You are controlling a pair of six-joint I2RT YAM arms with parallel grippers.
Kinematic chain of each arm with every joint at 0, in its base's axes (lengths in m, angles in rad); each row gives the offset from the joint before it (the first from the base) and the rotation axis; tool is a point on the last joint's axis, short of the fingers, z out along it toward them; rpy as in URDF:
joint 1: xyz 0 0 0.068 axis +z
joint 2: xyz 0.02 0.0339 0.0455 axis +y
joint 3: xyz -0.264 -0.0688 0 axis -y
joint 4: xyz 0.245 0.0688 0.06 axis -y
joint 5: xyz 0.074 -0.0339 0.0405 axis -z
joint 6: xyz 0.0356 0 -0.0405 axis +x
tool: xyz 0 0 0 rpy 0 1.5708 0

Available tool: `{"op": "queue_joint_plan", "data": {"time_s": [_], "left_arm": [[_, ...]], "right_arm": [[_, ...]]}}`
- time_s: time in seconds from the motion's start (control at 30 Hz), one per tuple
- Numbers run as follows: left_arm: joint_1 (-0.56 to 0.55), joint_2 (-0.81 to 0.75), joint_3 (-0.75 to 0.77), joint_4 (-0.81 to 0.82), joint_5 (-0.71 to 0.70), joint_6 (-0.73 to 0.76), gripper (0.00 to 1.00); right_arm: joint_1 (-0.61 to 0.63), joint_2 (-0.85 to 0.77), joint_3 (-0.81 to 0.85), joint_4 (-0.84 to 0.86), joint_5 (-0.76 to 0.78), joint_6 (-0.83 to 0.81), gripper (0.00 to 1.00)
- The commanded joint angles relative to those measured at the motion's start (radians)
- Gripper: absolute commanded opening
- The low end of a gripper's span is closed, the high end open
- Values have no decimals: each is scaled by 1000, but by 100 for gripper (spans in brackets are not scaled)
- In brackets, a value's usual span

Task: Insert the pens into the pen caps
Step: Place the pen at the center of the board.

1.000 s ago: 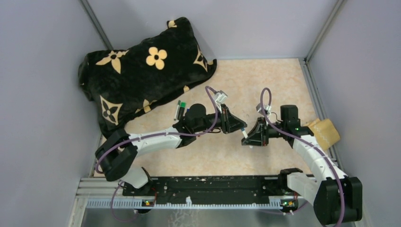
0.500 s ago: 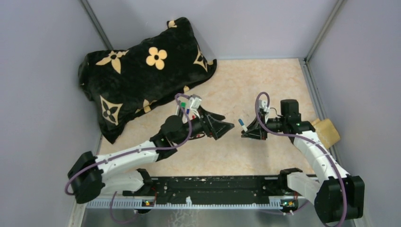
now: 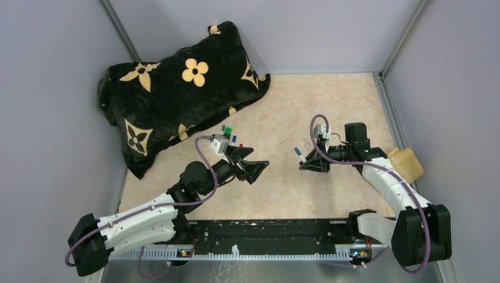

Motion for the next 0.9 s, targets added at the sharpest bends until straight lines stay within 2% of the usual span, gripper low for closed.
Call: {"op": "queue_joint_plan", "data": {"time_s": [0.0, 0.17, 0.27, 0.57, 0.73, 0.87], "left_arm": [[6, -17, -8, -79, -52, 59, 98], [6, -55, 18, -221, -142, 80, 98], [7, -91, 39, -298, -198, 84, 98], [8, -215, 27, -398, -286, 63, 98], [8, -240, 22, -416, -295, 47, 98], [8, -241, 23, -415, -290, 42, 98]], "right_arm": [[41, 49, 6, 144, 58, 57, 3], [161, 189, 30, 331, 208, 279, 3], [225, 317, 78, 490, 300, 476, 3], [388, 695, 299, 588, 534, 873, 6], [414, 808, 371, 597, 625, 963, 10], [416, 857, 442, 526, 636, 938, 21]]}}
